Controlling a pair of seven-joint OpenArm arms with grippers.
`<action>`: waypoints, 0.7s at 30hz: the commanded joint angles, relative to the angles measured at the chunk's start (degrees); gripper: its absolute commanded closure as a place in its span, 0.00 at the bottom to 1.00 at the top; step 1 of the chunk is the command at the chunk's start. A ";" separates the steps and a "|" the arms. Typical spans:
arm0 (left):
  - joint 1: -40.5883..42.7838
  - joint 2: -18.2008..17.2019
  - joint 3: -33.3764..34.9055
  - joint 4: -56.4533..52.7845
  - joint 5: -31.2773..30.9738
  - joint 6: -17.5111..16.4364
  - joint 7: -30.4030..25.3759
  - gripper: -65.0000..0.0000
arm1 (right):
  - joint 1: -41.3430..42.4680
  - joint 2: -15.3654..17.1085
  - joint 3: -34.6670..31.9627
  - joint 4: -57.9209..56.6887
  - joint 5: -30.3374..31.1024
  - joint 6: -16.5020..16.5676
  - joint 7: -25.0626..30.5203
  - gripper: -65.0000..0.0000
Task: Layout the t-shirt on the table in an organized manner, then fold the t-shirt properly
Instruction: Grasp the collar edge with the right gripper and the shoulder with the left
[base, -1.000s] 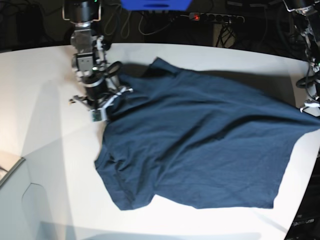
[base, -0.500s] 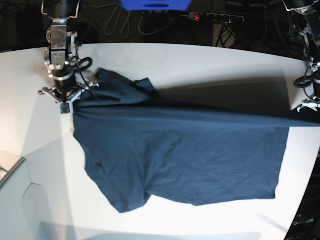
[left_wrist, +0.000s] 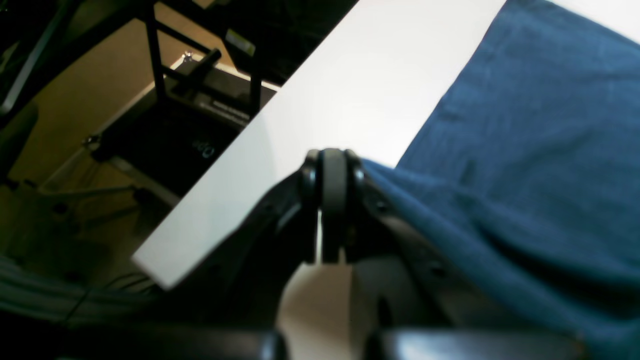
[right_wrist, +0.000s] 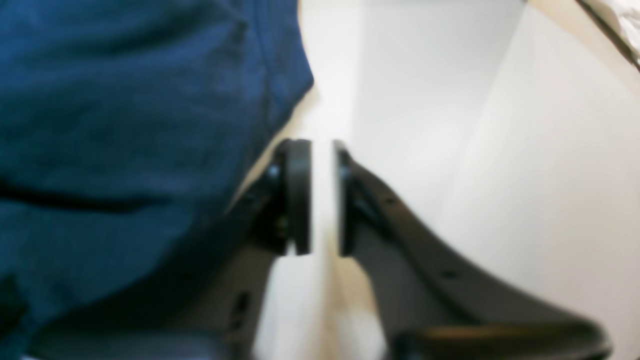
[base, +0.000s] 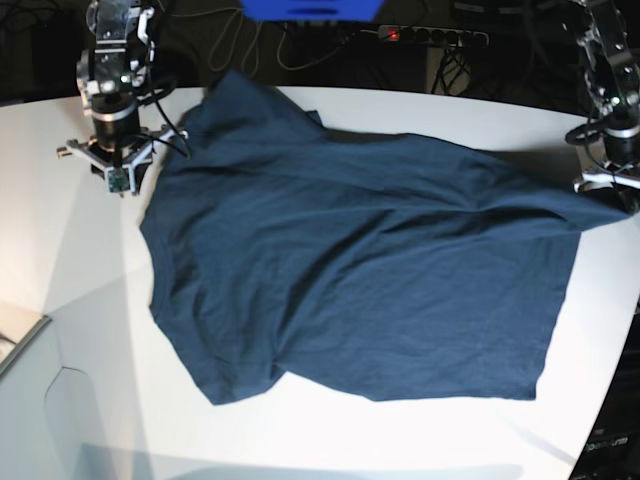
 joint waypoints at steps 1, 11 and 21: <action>0.13 -0.42 -0.32 0.64 -0.11 0.55 -1.56 1.00 | -0.16 -0.47 0.03 2.92 0.37 -0.68 2.04 0.74; 1.71 1.69 -0.32 -1.12 0.16 0.55 -1.56 1.00 | -11.94 -6.27 -6.39 13.73 0.46 -0.68 2.31 0.48; 3.47 1.69 -0.32 -0.68 -0.20 0.55 -1.56 1.00 | -18.89 -6.45 -15.80 13.21 0.46 -0.68 2.04 0.41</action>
